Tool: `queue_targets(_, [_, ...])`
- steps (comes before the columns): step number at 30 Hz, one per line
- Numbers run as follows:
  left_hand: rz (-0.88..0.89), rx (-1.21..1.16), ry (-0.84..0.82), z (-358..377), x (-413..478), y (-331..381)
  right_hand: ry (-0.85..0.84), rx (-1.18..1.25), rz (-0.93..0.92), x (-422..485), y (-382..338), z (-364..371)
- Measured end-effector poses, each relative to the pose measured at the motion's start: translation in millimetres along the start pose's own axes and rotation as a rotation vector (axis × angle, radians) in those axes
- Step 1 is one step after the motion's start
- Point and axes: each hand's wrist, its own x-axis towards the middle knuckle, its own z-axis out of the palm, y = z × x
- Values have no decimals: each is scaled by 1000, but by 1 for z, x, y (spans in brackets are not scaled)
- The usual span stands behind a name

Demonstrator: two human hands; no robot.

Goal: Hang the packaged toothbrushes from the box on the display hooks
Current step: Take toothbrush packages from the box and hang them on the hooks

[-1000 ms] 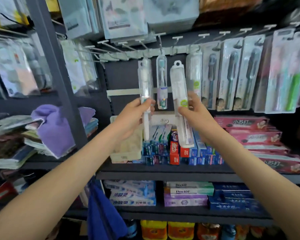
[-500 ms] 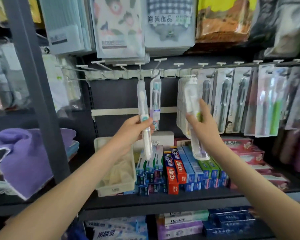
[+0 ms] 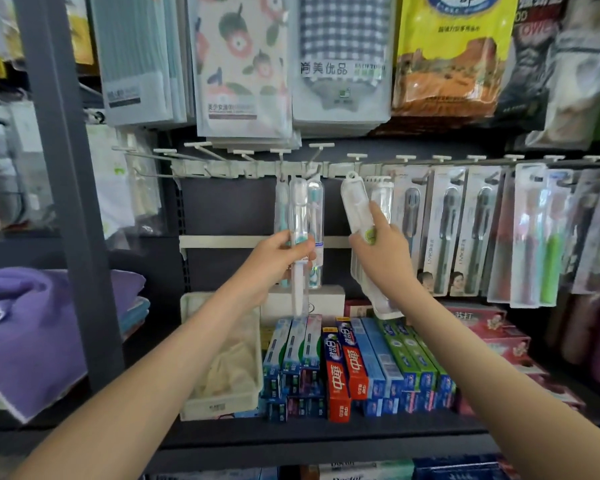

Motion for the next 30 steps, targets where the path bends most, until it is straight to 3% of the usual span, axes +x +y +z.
queue_targets(18, [-29, 18, 58, -23, -30, -9, -188, -148, 194, 53, 1, 46])
queue_targets(22, [-33, 28, 67, -29, -37, -8, 28, 38, 25, 30, -20, 48])
queue_targets(26, [-1, 129, 58, -21, -38, -2, -143, 306, -194, -8, -54, 46])
queue_targets(30, [34, 232, 16, -9, -37, 5, -149, 218, -302, -21, -68, 49])
